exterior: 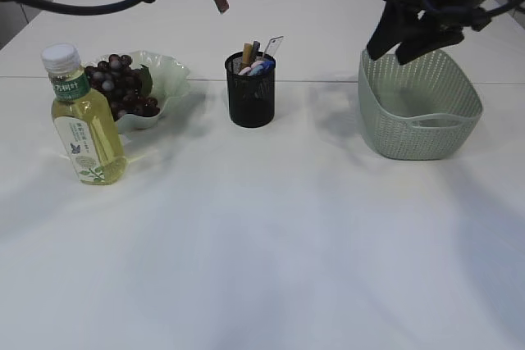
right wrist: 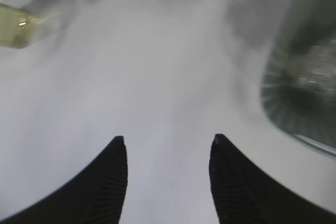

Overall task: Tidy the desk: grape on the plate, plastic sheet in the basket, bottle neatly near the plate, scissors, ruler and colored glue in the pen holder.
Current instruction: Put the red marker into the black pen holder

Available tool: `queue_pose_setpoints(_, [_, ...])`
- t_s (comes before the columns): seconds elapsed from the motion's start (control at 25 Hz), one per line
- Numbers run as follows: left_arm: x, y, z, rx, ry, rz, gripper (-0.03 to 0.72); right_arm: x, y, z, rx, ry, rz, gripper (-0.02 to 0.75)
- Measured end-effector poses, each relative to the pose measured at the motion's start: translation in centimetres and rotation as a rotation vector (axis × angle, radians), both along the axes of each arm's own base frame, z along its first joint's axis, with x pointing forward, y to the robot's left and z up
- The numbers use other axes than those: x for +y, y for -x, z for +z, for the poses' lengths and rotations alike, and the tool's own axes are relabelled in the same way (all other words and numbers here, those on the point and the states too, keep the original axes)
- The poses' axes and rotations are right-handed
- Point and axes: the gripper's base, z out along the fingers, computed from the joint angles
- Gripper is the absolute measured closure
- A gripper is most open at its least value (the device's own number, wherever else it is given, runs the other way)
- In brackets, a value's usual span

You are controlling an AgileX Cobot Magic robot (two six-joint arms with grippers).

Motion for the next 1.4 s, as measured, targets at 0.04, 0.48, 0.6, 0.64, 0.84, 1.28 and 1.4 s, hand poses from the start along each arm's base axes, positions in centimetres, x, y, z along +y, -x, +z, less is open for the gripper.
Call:
queue_pose_setpoints(0.04, [-0.1, -0.2, 0.0, 0.011, -0.005, -0.004, 0.573, -0.5, -0.1, 0.5, -0.01, 0.058, -0.032, 0.333])
queue_pose_setpoints(0.48, [-2.1, -4.5, -0.7, 0.126, -0.063, -0.031, 0.573, -3.6, 0.7, 2.5, -0.019, 0.347, -0.256, 0.333])
queue_pose_setpoints(0.6, [-1.8, -6.0, -1.4, 0.142, -0.071, -0.013, 0.573, -3.7, 0.7, 2.5, -0.019, 0.357, -0.259, 0.333])
queue_pose_setpoints(0.64, [-1.8, -6.5, -1.8, 0.148, -0.073, -0.009, 0.573, -3.8, 0.7, 2.5, -0.019, 0.361, -0.259, 0.333])
queue_pose_setpoints(0.84, [-1.6, -8.6, -3.7, 0.169, -0.084, 0.014, 0.574, -3.9, 0.7, 2.4, -0.019, 0.372, -0.261, 0.333])
queue_pose_setpoints(1.28, [-2.2, -10.2, -7.4, 0.187, -0.096, 0.027, 0.575, -4.2, 0.7, 2.4, -0.026, 0.408, -0.263, 0.333])
queue_pose_setpoints(1.4, [-2.3, -10.5, -8.0, 0.183, -0.095, 0.031, 0.575, -4.2, 0.7, 2.4, -0.026, 0.412, -0.263, 0.333])
